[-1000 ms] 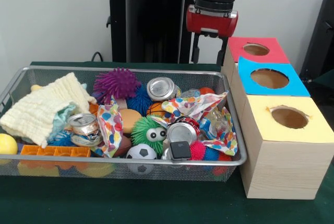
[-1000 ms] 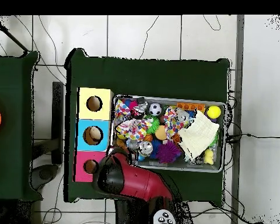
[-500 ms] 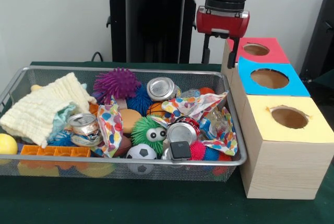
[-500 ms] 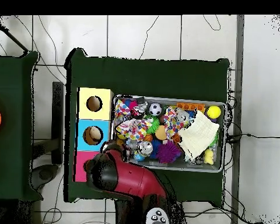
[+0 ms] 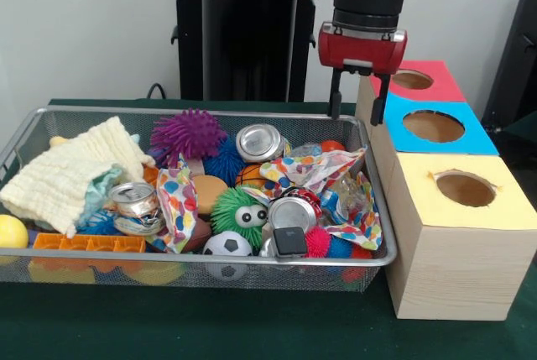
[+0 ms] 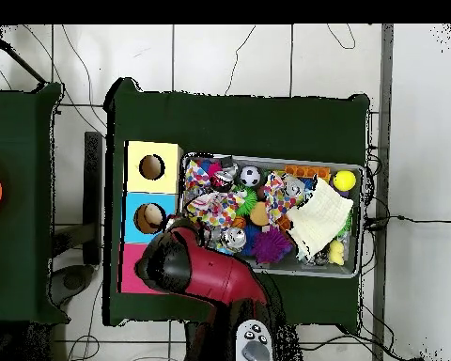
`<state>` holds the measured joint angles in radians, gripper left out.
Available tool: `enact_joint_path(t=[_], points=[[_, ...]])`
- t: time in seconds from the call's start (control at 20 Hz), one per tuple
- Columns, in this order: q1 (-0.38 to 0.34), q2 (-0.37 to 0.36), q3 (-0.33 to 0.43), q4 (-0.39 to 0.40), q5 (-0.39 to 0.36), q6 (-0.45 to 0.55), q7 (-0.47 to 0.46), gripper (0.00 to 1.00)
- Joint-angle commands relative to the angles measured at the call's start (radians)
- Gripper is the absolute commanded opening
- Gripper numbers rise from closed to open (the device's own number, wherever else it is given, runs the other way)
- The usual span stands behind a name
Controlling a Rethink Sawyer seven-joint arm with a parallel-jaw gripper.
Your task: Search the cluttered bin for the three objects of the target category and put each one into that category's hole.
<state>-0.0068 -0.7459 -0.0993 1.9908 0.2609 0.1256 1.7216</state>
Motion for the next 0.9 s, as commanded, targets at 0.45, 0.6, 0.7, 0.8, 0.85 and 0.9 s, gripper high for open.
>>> enact_joint_path(t=[0.45,0.6,0.7,0.8,0.85,0.9], points=[[-0.027,0.087,0.097,-0.119,0.042,-0.08,0.215,1.0],[-0.033,0.11,0.105,-0.134,0.037,-0.095,0.211,1.0],[-0.039,0.119,0.108,-0.144,0.025,-0.103,0.2,1.0],[-0.049,0.12,0.117,-0.142,0.016,-0.111,0.196,1.0],[-0.051,0.124,0.117,-0.144,0.012,-0.115,0.193,1.0],[-0.052,0.135,0.117,-0.151,0.009,-0.123,0.19,1.0]])
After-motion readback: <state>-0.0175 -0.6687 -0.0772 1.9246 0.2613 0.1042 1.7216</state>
